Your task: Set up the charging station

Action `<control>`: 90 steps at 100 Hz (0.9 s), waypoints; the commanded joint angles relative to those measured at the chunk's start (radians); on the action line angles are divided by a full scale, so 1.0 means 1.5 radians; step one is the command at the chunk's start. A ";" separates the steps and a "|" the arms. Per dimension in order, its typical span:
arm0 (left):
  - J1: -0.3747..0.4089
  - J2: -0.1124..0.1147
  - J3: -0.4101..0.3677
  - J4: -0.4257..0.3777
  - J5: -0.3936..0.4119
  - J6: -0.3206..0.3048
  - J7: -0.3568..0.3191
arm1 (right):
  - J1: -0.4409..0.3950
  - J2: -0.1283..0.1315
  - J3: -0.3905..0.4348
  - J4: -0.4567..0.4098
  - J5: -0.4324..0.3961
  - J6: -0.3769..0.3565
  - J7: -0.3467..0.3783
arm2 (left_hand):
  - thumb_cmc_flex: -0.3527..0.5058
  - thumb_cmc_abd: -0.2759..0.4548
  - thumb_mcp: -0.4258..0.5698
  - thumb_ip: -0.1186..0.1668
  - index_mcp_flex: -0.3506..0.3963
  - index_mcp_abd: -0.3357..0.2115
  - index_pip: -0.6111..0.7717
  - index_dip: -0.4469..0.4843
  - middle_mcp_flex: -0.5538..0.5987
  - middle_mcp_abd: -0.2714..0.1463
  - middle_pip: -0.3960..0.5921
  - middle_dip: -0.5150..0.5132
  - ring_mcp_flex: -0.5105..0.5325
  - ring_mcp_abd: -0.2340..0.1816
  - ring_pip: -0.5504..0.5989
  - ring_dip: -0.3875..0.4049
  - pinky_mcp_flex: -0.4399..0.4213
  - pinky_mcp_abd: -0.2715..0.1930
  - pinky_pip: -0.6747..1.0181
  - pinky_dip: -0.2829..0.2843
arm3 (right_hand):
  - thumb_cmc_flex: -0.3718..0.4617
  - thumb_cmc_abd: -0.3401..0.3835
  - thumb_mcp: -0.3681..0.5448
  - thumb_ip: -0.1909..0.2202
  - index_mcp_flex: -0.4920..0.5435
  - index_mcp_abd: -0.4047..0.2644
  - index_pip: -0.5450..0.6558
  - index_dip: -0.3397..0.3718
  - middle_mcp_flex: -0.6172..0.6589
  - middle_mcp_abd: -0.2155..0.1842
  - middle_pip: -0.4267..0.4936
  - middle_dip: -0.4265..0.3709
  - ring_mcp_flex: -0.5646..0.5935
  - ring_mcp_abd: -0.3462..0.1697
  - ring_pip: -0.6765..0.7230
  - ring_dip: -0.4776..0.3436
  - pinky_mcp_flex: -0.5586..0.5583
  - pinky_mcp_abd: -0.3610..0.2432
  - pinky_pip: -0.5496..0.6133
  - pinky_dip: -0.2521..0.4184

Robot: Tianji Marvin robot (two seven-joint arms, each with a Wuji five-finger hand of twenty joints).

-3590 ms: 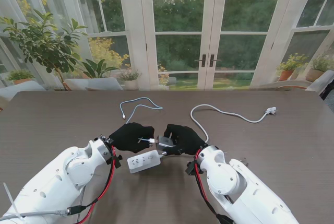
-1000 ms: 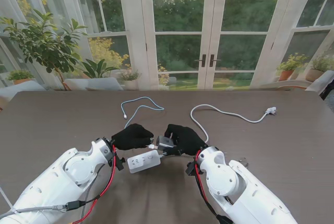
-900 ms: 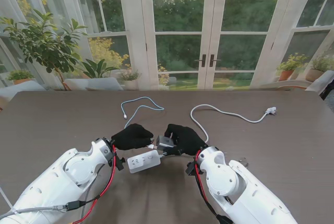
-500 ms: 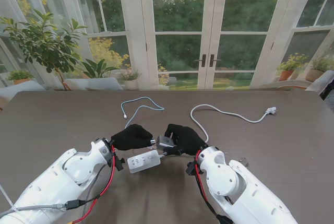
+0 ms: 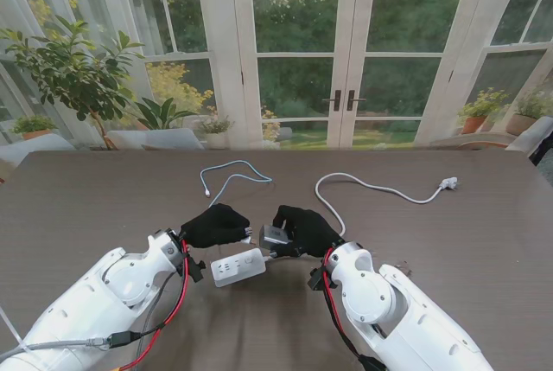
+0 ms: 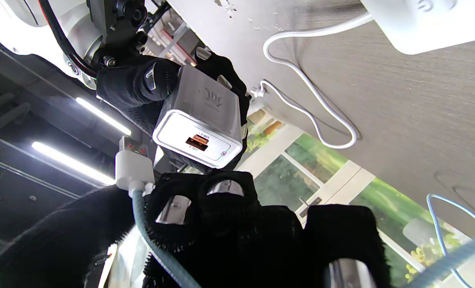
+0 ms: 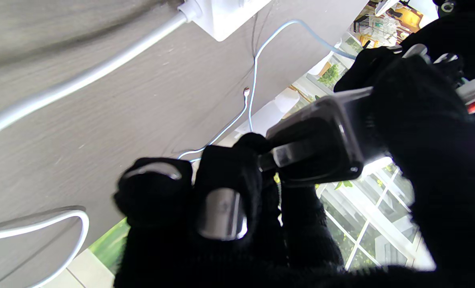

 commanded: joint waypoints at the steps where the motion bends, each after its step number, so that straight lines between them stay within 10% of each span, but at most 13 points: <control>1: 0.002 -0.004 -0.002 0.003 0.006 -0.005 -0.006 | -0.001 -0.003 -0.001 -0.001 0.001 0.000 0.009 | 0.010 0.008 -0.143 -0.102 0.097 0.096 0.102 0.011 0.046 0.076 0.148 0.006 -0.054 -0.354 0.114 0.052 0.023 -0.060 0.188 -0.001 | 0.098 0.086 0.116 0.084 0.028 -0.062 0.183 0.050 0.018 -0.054 0.067 0.005 0.020 -0.001 0.014 -0.386 0.005 0.000 0.032 0.007; 4: 0.003 -0.004 -0.003 0.004 0.009 -0.005 -0.004 | -0.001 -0.003 -0.001 0.000 0.001 0.000 0.009 | 0.036 -0.002 -0.238 -0.169 0.095 0.088 0.094 0.006 0.046 0.070 0.142 0.006 -0.054 -0.354 0.114 0.052 0.024 -0.072 0.188 -0.004 | 0.099 0.086 0.116 0.084 0.028 -0.062 0.183 0.050 0.018 -0.054 0.067 0.005 0.020 -0.001 0.014 -0.386 0.005 0.000 0.032 0.007; 8: 0.004 -0.004 -0.005 0.004 0.014 -0.006 -0.001 | -0.001 -0.003 -0.001 0.000 0.002 0.000 0.009 | 0.061 -0.025 -0.320 -0.206 0.095 0.074 0.082 -0.001 0.046 0.059 0.132 0.008 -0.054 -0.354 0.114 0.052 0.025 -0.092 0.188 -0.010 | 0.099 0.086 0.116 0.084 0.028 -0.062 0.183 0.050 0.018 -0.053 0.067 0.005 0.020 0.000 0.015 -0.386 0.005 0.000 0.032 0.007; 20: 0.007 -0.001 -0.008 0.001 0.020 -0.010 -0.003 | 0.000 -0.003 -0.002 0.000 0.002 0.000 0.010 | 0.067 -0.112 -0.317 -0.241 0.093 0.049 0.034 -0.033 0.046 0.044 0.101 0.016 -0.054 -0.354 0.114 0.052 0.027 -0.125 0.188 -0.026 | 0.098 0.086 0.116 0.084 0.028 -0.062 0.183 0.050 0.018 -0.054 0.067 0.005 0.020 0.001 0.015 -0.386 0.005 0.000 0.032 0.007; 34: 0.009 -0.001 -0.009 0.002 0.012 -0.017 -0.005 | 0.000 -0.003 -0.002 0.001 0.003 0.001 0.011 | 0.029 -0.156 -0.027 -0.152 0.073 0.066 -0.044 -0.067 0.047 0.055 0.074 0.022 -0.054 -0.354 0.114 0.052 0.028 -0.140 0.188 -0.031 | 0.098 0.087 0.116 0.084 0.027 -0.062 0.183 0.051 0.017 -0.054 0.068 0.005 0.020 0.001 0.015 -0.386 0.004 0.000 0.032 0.007; 44: 0.010 -0.002 -0.012 0.003 0.019 -0.023 0.002 | 0.000 -0.003 -0.003 0.001 0.003 0.001 0.012 | 0.015 -0.145 0.035 -0.060 0.043 0.093 -0.134 -0.102 0.047 0.055 0.049 0.030 -0.054 -0.354 0.114 0.052 0.029 -0.154 0.188 -0.039 | 0.097 0.087 0.115 0.084 0.026 -0.061 0.183 0.051 0.016 -0.054 0.068 0.005 0.020 0.002 0.015 -0.386 0.004 0.000 0.032 0.007; 50: 0.010 -0.002 -0.014 0.002 0.024 -0.026 0.004 | 0.000 -0.003 -0.003 0.001 0.004 0.001 0.012 | 0.006 -0.131 0.016 -0.044 0.027 0.104 -0.185 -0.122 0.047 0.054 0.033 0.037 -0.054 -0.354 0.114 0.052 0.030 -0.165 0.188 -0.044 | 0.098 0.087 0.115 0.084 0.026 -0.061 0.182 0.051 0.017 -0.054 0.068 0.005 0.020 0.000 0.015 -0.386 0.004 0.000 0.032 0.006; 54: 0.011 -0.001 -0.015 0.002 0.027 -0.027 0.005 | 0.000 -0.003 -0.003 0.002 0.004 0.002 0.012 | 0.013 -0.122 -0.048 -0.083 0.023 0.106 -0.200 -0.129 0.047 0.052 0.025 0.044 -0.054 -0.354 0.114 0.052 0.030 -0.169 0.188 -0.046 | 0.098 0.087 0.115 0.084 0.026 -0.061 0.182 0.052 0.016 -0.054 0.068 0.005 0.020 0.000 0.015 -0.386 0.004 0.000 0.031 0.006; 59: 0.011 -0.001 -0.016 0.001 0.031 -0.030 0.005 | 0.001 -0.003 -0.003 0.002 0.004 0.002 0.013 | 0.043 -0.110 -0.209 -0.191 0.009 0.108 -0.211 -0.128 0.047 0.051 0.005 0.055 -0.054 -0.354 0.114 0.052 0.030 -0.177 0.188 -0.051 | 0.098 0.087 0.115 0.084 0.026 -0.061 0.182 0.052 0.016 -0.054 0.068 0.005 0.020 0.000 0.015 -0.386 0.004 0.000 0.031 0.006; 63: 0.011 0.001 -0.017 0.000 0.036 -0.032 0.004 | 0.001 -0.003 -0.003 0.002 0.004 0.002 0.013 | 0.064 -0.106 -0.325 -0.225 -0.007 0.106 -0.214 -0.122 0.047 0.049 -0.012 0.068 -0.054 -0.354 0.114 0.052 0.030 -0.184 0.188 -0.058 | 0.098 0.087 0.115 0.084 0.026 -0.061 0.182 0.052 0.016 -0.054 0.069 0.005 0.020 0.001 0.015 -0.386 0.004 0.000 0.031 0.006; 71: 0.012 0.004 -0.018 -0.003 0.043 -0.035 0.001 | 0.001 -0.003 -0.003 0.003 0.005 0.003 0.013 | 0.049 -0.170 -0.303 -0.265 -0.043 0.108 -0.215 -0.115 0.046 0.055 -0.047 0.094 -0.054 -0.354 0.114 0.052 0.030 -0.191 0.188 -0.069 | 0.098 0.087 0.115 0.084 0.025 -0.061 0.182 0.052 0.016 -0.054 0.069 0.005 0.020 0.001 0.015 -0.386 0.004 0.000 0.031 0.006; 90: 0.005 0.012 -0.014 -0.007 0.064 -0.046 -0.012 | 0.002 -0.003 -0.003 0.004 0.007 0.003 0.014 | 0.086 -0.306 -0.119 -0.262 -0.137 0.112 -0.224 -0.096 0.040 0.041 -0.137 0.165 -0.054 -0.354 0.114 0.052 0.027 -0.196 0.188 -0.106 | 0.097 0.088 0.115 0.084 0.025 -0.060 0.182 0.053 0.015 -0.053 0.069 0.005 0.020 0.003 0.016 -0.386 0.004 0.000 0.031 0.006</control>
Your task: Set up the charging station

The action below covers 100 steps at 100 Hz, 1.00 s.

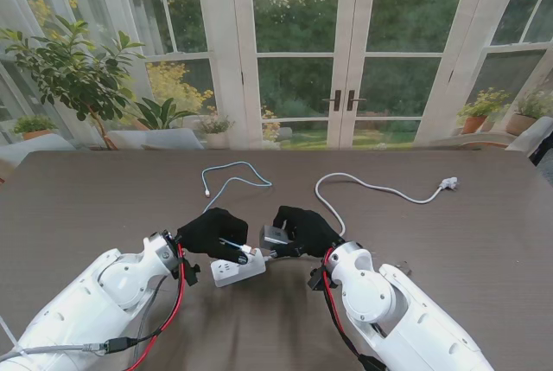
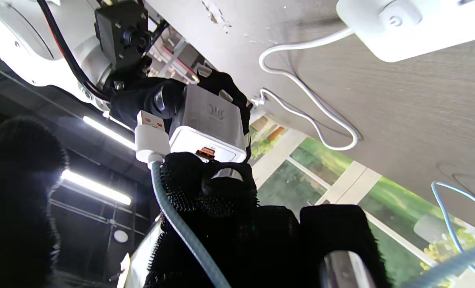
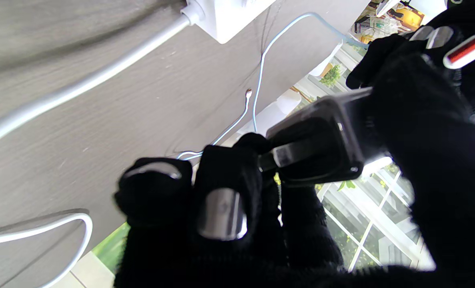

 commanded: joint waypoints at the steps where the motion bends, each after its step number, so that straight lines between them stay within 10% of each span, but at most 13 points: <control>1: -0.004 0.004 0.002 -0.005 0.014 -0.007 -0.017 | -0.001 -0.003 -0.002 0.001 0.001 0.000 0.010 | 0.009 -0.049 0.051 -0.015 -0.049 0.096 -0.021 0.016 0.046 0.045 -0.013 0.033 -0.026 -0.276 0.045 -0.018 0.026 -0.149 0.188 -0.018 | 0.097 0.088 0.115 0.084 0.025 -0.061 0.182 0.053 0.016 -0.053 0.069 0.005 0.020 0.002 0.016 -0.386 0.008 0.000 0.031 0.007; 4: -0.005 0.006 0.002 -0.007 0.018 -0.008 -0.018 | -0.001 -0.003 -0.002 0.001 0.000 -0.001 0.010 | 0.019 -0.070 0.099 -0.009 -0.055 0.096 -0.019 0.017 0.047 0.042 -0.025 0.055 -0.005 -0.182 -0.027 -0.361 0.026 -0.150 0.188 -0.022 | 0.097 0.088 0.115 0.084 0.025 -0.061 0.182 0.053 0.016 -0.053 0.069 0.005 0.020 0.002 0.016 -0.386 0.008 0.000 0.031 0.007; 9: -0.006 0.006 0.003 -0.007 0.018 -0.008 -0.020 | 0.000 -0.003 -0.002 0.002 0.001 0.000 0.010 | 0.038 -0.081 0.165 0.011 -0.053 0.098 -0.019 0.014 0.047 0.046 -0.027 0.063 -0.006 -0.168 -0.006 -0.496 0.026 -0.150 0.188 -0.023 | 0.097 0.088 0.115 0.084 0.025 -0.061 0.182 0.053 0.016 -0.053 0.069 0.004 0.020 0.000 0.016 -0.386 0.008 0.000 0.031 0.007; 13: -0.006 0.006 0.003 -0.007 0.020 -0.008 -0.019 | 0.000 -0.003 -0.002 0.002 0.001 0.000 0.010 | 0.048 -0.074 0.217 0.029 -0.042 0.100 -0.025 0.000 0.048 0.049 -0.020 0.064 -0.007 -0.166 -0.002 -0.503 0.026 -0.150 0.188 -0.023 | 0.097 0.088 0.115 0.084 0.025 -0.061 0.182 0.053 0.015 -0.053 0.069 0.004 0.020 -0.001 0.016 -0.386 0.008 0.000 0.031 0.007; 62: -0.003 0.001 0.003 -0.005 0.009 -0.001 -0.011 | 0.001 -0.003 -0.003 0.005 0.002 -0.002 0.011 | 0.155 -0.091 0.340 -0.009 0.066 0.075 -0.081 -0.166 0.054 0.071 0.064 0.005 -0.008 -0.113 0.014 -0.491 0.027 -0.097 0.188 0.015 | 0.098 0.087 0.115 0.084 0.025 -0.061 0.182 0.054 0.016 -0.053 0.070 0.004 0.020 -0.002 0.016 -0.386 0.007 0.000 0.031 0.007; 88: 0.001 0.007 -0.001 -0.018 0.018 0.006 -0.023 | 0.002 -0.003 -0.003 0.005 0.002 -0.003 0.010 | 0.180 0.009 0.300 -0.102 0.076 0.114 -0.149 -0.158 0.053 0.046 0.075 -0.031 -0.008 -0.079 0.014 -0.497 0.026 -0.094 0.188 0.013 | 0.097 0.087 0.115 0.084 0.025 -0.061 0.182 0.054 0.016 -0.053 0.070 0.004 0.020 -0.001 0.016 -0.386 0.007 0.000 0.031 0.007; 100: 0.006 0.007 -0.006 -0.026 0.030 0.014 -0.021 | 0.002 -0.003 -0.003 0.005 0.001 -0.003 0.010 | 0.167 0.023 0.327 -0.106 0.065 0.111 -0.152 -0.143 0.051 0.053 0.067 -0.028 -0.008 -0.067 0.015 -0.498 0.025 -0.088 0.188 0.008 | 0.097 0.088 0.115 0.084 0.025 -0.061 0.182 0.054 0.015 -0.053 0.070 0.004 0.020 -0.001 0.016 -0.386 0.007 0.000 0.031 0.007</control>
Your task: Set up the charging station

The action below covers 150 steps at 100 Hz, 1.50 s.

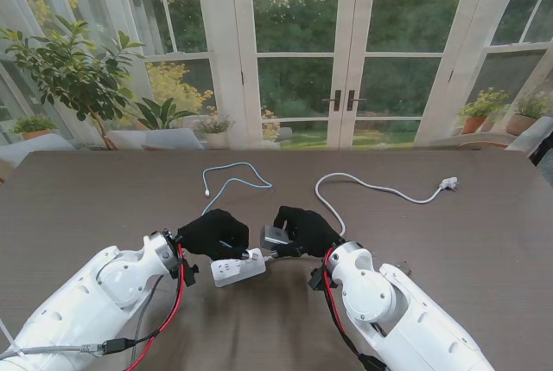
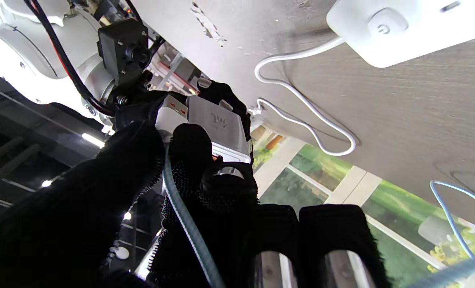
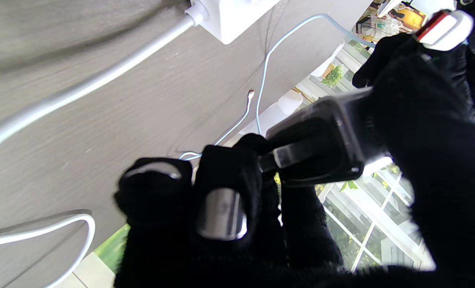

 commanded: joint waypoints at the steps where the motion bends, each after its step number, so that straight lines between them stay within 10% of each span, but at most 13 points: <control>1: 0.004 0.000 -0.002 -0.007 0.002 0.006 -0.010 | -0.001 -0.003 -0.002 -0.001 0.000 -0.002 0.010 | 0.027 0.034 0.049 -0.014 0.028 0.098 -0.026 0.007 0.051 0.051 0.065 -0.001 -0.010 -0.067 0.041 -0.004 0.025 -0.081 0.188 0.010 | 0.097 0.088 0.115 0.084 0.025 -0.061 0.182 0.054 0.016 -0.053 0.066 0.004 0.020 -0.002 0.016 -0.386 0.007 0.000 0.031 0.007; 150: 0.045 -0.022 -0.052 -0.073 0.035 0.125 0.068 | -0.026 -0.012 -0.006 -0.014 -0.013 -0.009 -0.040 | 0.001 0.072 0.050 -0.019 -0.002 0.086 0.021 0.038 0.049 0.034 0.046 0.050 -0.010 -0.050 0.044 -0.002 0.022 -0.050 0.188 0.003 | 0.099 0.085 0.118 0.084 0.028 -0.058 0.183 0.051 0.019 -0.050 0.066 0.003 0.020 -0.002 0.019 -0.384 0.009 0.003 0.032 0.006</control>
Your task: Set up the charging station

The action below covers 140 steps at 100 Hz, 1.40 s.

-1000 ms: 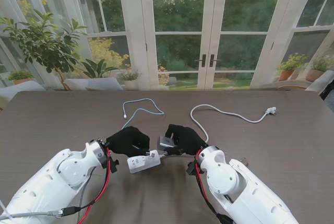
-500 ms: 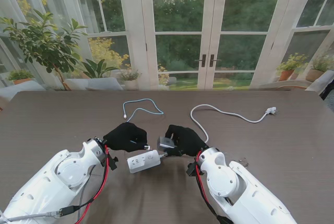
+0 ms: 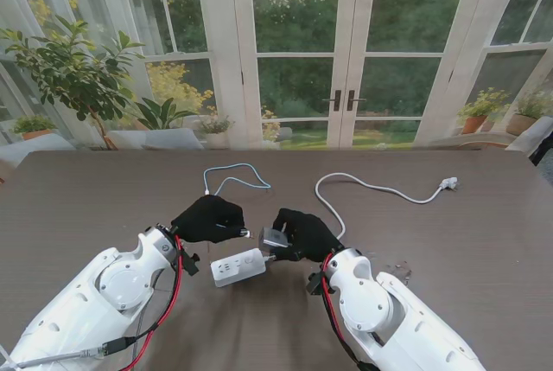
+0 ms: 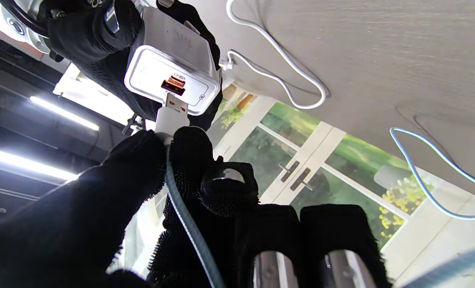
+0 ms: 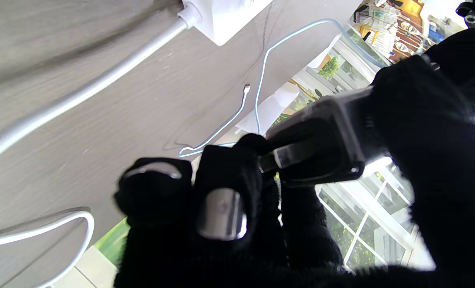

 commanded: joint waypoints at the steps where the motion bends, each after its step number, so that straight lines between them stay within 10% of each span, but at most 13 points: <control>1: -0.002 -0.007 0.002 0.001 -0.004 0.004 -0.009 | -0.006 -0.007 -0.004 -0.011 -0.002 0.004 0.003 | 0.003 0.030 0.042 -0.011 0.003 0.082 0.020 0.000 0.050 0.032 0.046 0.015 -0.010 -0.054 0.044 -0.001 0.022 -0.056 0.188 0.003 | 0.098 0.084 0.118 0.083 0.028 -0.058 0.183 0.051 0.019 -0.050 0.066 0.003 0.020 -0.002 0.019 -0.384 0.009 0.003 0.032 0.006; 140: -0.023 -0.018 0.036 0.030 -0.042 0.008 0.002 | -0.003 -0.018 -0.014 -0.015 -0.008 0.043 -0.032 | 0.004 0.034 0.042 -0.010 0.010 0.085 0.013 0.001 0.051 0.025 0.052 0.003 -0.010 -0.053 0.043 -0.001 0.022 -0.050 0.188 0.004 | 0.099 0.085 0.117 0.084 0.028 -0.052 0.184 0.048 0.020 -0.046 0.067 0.001 0.020 0.000 0.023 -0.383 0.013 0.007 0.033 0.002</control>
